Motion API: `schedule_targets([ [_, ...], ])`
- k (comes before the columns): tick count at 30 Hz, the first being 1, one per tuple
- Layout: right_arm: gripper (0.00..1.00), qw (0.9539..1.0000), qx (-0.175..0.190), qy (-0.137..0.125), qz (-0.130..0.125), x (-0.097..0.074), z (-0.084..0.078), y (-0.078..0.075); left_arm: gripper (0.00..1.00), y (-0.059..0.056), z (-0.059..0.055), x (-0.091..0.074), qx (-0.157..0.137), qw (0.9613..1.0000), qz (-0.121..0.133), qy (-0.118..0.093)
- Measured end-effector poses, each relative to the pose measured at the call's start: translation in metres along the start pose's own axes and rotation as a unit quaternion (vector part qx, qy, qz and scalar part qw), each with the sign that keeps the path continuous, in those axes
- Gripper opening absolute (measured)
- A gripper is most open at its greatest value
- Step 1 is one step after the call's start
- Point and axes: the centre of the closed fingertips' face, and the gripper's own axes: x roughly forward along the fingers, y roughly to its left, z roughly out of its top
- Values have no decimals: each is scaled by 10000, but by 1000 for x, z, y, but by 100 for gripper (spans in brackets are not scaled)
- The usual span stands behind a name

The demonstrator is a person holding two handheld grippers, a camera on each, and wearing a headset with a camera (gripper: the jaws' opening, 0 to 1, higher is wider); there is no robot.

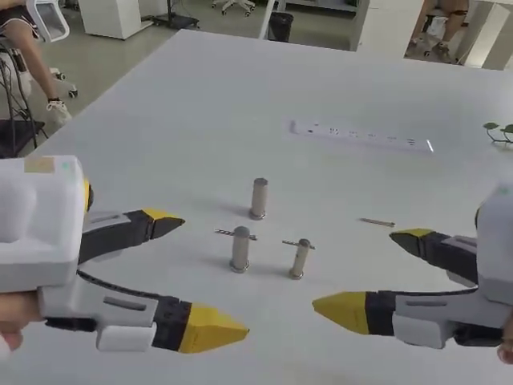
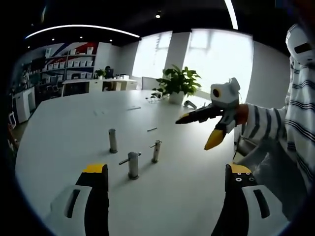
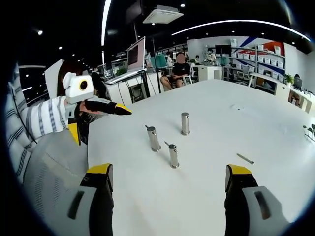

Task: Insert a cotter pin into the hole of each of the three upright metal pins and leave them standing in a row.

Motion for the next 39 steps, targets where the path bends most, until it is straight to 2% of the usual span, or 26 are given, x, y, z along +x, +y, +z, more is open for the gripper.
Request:
schedule_targets([
  [5, 96, 9993, 280, -199, -140, -7, 3, 1, 98, 17, 17, 6, -38, 9997, 60, -212],
  [10, 97, 9984, 422, -234, -279, -12, 2, 1, 97, 30, 30, 14, -63, 9994, 77, -330],
  [17, 96, 9973, 546, -280, -412, -19, 0, -1, 95, 55, 42, 27, -41, 9991, 160, -378],
  [26, 94, 9967, 590, -217, -507, -24, -5, -7, 84, 85, 55, 54, 37, 9994, 155, -306],
  [29, 94, 9966, 608, -205, -512, -25, -5, -7, 79, 93, 55, 67, 16, 9996, 96, -256],
  [33, 93, 9966, 609, -145, -537, -26, -9, -11, 73, 102, 47, 81, -21, 9999, 77, -115],
  [36, 92, 9964, 634, -57, -559, -26, -15, -14, 64, 110, 41, 88, 0, 9999, 120, 7],
  [39, 92, 9961, 696, -55, -548, -27, -16, -15, 58, 122, 35, 93, -278, 9992, 266, 112],
])
